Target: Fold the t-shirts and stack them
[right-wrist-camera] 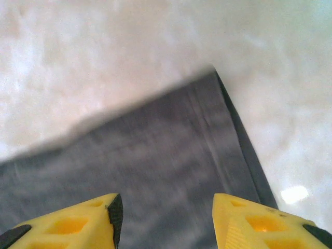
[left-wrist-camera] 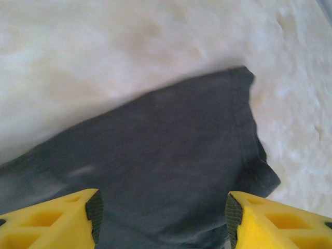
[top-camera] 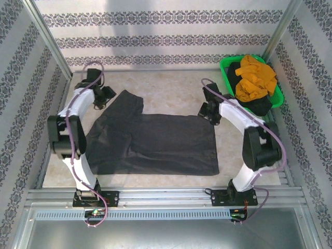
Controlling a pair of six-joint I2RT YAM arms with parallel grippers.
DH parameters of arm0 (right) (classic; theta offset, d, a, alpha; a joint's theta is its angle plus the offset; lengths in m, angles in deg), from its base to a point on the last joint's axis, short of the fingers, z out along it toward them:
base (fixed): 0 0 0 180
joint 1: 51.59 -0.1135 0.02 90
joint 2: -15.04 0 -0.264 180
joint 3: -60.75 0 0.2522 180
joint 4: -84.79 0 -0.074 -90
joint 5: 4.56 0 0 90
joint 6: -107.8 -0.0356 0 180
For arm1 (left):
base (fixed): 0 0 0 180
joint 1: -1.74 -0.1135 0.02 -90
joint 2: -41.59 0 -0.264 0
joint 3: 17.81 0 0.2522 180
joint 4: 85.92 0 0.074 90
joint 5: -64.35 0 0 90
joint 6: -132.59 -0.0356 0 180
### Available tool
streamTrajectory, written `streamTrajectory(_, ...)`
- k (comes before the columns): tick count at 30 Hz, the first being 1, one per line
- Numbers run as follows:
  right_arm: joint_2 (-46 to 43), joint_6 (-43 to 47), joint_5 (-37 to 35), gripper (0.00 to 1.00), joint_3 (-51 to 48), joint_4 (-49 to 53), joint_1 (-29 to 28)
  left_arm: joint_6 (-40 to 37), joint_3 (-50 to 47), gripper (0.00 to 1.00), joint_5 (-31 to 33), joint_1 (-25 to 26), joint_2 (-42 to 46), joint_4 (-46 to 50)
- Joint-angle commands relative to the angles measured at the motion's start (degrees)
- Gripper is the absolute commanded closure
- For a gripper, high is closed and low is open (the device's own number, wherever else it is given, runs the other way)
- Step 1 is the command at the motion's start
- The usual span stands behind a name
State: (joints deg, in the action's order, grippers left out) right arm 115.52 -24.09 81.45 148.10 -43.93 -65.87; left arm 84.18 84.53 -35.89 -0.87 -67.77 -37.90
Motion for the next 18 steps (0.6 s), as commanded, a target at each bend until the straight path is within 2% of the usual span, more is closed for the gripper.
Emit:
streamTrajectory(1,6.8,2.0,-4.7,0.51,6.4,-0.1,2.0,-10.4,6.9,0.36,-5.6,0.5,-4.8,-4.5)
streamTrajectory(6,15.4,-0.8,-4.5,0.52,13.6,8.1,3.9,-12.3,14.8,0.35,-5.1,0.3,-13.3,-1.9)
streamTrajectory(13,18.7,-3.2,-1.9,0.53,13.4,8.6,4.7,-5.7,12.5,0.33,-3.0,0.5,-15.2,-8.7)
streamTrajectory(18,21.2,-1.6,-0.7,0.77,16.5,8.9,5.0,-6.4,14.9,0.31,-1.7,0.5,-17.2,-9.0)
